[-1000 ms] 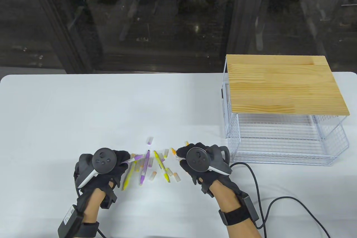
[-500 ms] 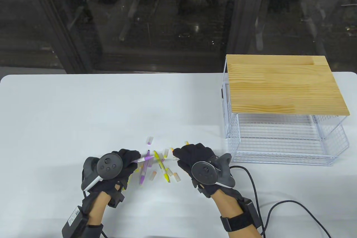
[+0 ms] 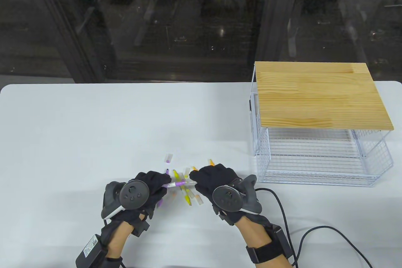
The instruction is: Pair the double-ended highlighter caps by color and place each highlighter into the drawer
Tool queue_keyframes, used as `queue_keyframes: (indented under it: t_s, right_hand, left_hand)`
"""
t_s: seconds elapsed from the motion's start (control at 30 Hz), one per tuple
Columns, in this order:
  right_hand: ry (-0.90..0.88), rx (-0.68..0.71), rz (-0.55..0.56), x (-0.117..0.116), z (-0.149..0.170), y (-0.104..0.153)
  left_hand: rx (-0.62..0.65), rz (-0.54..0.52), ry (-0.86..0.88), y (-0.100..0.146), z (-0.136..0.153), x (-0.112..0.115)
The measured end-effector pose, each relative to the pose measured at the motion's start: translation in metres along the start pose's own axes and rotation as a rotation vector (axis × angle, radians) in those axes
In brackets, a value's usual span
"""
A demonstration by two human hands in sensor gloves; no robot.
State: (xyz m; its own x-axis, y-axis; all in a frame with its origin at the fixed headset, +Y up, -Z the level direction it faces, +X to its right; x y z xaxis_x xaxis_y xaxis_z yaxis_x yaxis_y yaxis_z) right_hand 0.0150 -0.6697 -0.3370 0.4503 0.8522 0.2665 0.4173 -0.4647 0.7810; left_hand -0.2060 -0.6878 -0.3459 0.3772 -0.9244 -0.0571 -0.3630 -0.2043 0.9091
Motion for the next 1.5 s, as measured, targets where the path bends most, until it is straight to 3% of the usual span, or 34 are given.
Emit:
queue_keyframes:
  t_s: [0.97,1.5]
  right_hand:
    - [-0.009,0.018,-0.074,-0.009,-0.003,0.0]
    - [0.071,0.013,-0.085,-0.01,-0.012,-0.002]
  left_hand:
    - [0.118,-0.03,-0.091,0.0,-0.034,0.008]
    - [0.098,-0.036,-0.065,-0.004,-0.034,0.012]
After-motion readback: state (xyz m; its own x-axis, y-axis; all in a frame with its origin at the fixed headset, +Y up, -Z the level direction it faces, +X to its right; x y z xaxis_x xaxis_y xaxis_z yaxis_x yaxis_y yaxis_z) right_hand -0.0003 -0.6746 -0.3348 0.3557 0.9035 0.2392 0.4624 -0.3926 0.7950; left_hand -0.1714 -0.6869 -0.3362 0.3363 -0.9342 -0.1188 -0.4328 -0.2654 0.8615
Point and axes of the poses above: the tracker on the back of each hand, its own z axis roughly to the little-finger side, its own y axis roughly from the fingertips to the wrist, x = y × z, the point moved 5 cm from there along -y, roughly from the wrist to the fingertips, and after that the axes turned 2 degrees about y, right-handed, at the moved point
